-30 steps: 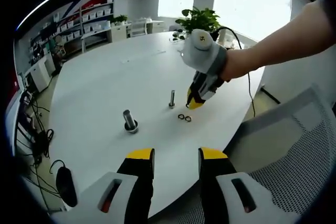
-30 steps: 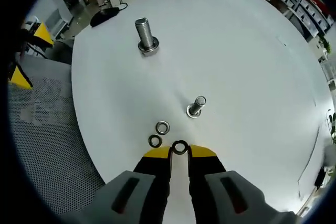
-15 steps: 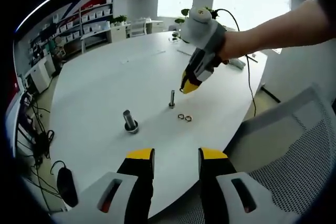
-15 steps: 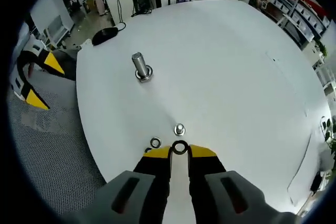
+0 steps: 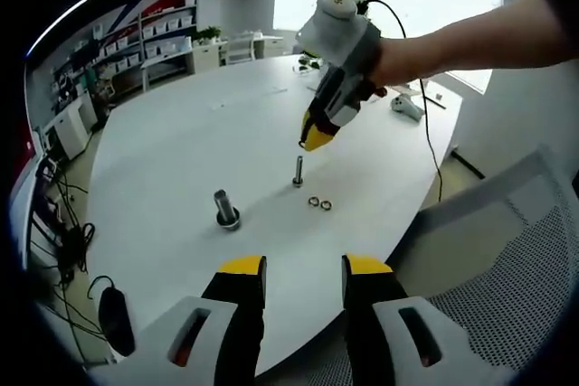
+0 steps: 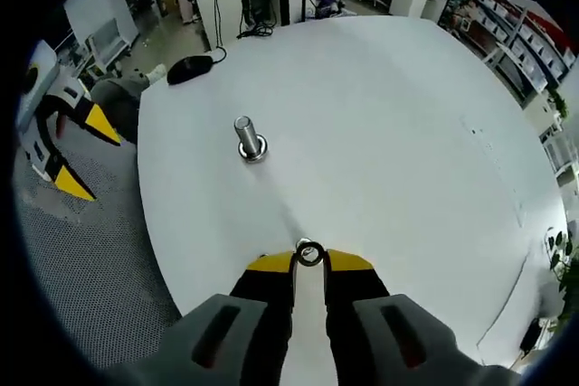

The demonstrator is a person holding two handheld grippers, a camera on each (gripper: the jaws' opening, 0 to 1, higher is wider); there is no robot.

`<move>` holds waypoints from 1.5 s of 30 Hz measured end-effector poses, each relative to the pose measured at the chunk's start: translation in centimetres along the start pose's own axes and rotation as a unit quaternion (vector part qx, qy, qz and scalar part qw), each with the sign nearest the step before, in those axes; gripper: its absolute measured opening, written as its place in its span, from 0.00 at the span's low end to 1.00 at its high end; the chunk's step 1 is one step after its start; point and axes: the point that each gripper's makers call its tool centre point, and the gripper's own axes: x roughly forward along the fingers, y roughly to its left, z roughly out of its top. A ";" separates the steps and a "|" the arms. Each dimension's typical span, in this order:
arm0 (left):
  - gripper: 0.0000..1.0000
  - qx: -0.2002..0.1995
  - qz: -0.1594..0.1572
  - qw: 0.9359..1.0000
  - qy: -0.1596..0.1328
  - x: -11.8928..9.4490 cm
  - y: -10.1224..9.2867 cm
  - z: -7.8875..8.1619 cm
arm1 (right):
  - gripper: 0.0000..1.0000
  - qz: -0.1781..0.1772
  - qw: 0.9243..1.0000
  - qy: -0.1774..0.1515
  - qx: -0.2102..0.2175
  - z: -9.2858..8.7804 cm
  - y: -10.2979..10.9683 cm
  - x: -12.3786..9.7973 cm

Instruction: Place the washer onto the threaded stud by aligning its center hole with the stud, sliding it down to the base, and recovering from edge contact or off-axis alignment until the washer reaches the visible bottom stop.

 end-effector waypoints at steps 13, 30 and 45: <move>0.32 0.001 -0.001 1.000 0.002 0.1 0.1 -0.1 | 0.14 0.002 0.999 0.022 -0.023 0.0 0.6 0.7; 0.32 0.000 -0.002 1.000 -0.001 0.0 0.0 0.2 | 0.14 0.007 0.998 0.054 -0.026 -0.7 0.8 2.2; 0.32 -0.004 -0.008 1.000 0.000 0.1 -0.2 0.0 | 0.14 0.014 0.997 0.079 -0.014 -1.9 0.6 4.8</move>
